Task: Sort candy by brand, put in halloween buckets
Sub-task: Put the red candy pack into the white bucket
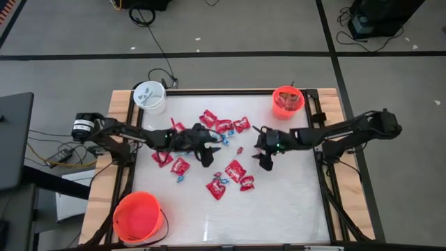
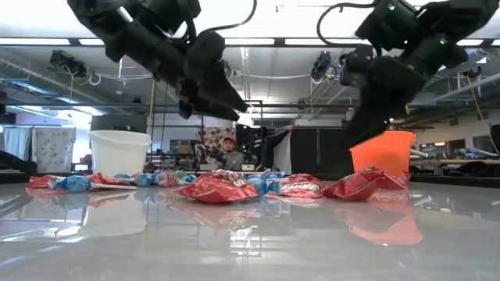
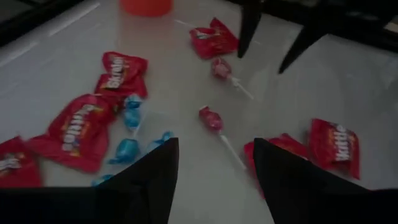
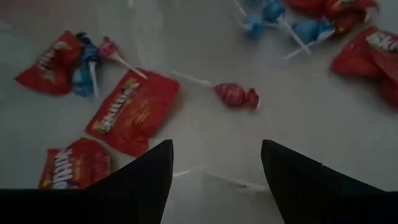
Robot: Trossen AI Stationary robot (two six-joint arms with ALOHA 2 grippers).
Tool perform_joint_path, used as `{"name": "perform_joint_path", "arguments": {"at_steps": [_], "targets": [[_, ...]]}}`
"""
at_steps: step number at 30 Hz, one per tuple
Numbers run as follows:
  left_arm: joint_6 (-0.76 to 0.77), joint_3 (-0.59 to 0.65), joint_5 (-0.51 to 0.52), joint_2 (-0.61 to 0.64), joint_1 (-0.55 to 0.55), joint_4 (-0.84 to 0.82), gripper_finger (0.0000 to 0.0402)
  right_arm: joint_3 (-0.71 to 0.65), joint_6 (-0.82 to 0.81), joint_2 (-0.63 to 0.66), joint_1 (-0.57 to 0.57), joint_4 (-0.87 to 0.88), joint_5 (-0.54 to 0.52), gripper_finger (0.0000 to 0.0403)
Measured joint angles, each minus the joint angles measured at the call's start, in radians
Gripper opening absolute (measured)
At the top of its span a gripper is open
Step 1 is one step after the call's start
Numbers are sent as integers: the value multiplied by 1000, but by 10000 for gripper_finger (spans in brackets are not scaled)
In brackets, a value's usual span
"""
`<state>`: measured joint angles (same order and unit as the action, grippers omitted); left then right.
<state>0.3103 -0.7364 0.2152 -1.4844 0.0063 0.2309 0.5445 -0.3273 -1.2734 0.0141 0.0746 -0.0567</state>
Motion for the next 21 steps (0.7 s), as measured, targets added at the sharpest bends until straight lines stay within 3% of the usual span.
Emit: {"name": "perform_joint_path", "arguments": {"at_steps": [3,5,8,14,21], "targets": [[6,0,31,26,-32,-33,207,-2,-41,-20,-56,62,-146,250],[16,0,66,62,-45,-85,207,17,-81,-16,-78,191,-277,246],[44,1,129,133,-60,-166,207,55,-171,6,-81,378,-382,240],[87,0,270,215,-117,-218,207,38,-282,-2,4,518,-392,235],[104,2,283,166,-168,-203,207,-37,-231,-48,90,373,-352,225]]}}
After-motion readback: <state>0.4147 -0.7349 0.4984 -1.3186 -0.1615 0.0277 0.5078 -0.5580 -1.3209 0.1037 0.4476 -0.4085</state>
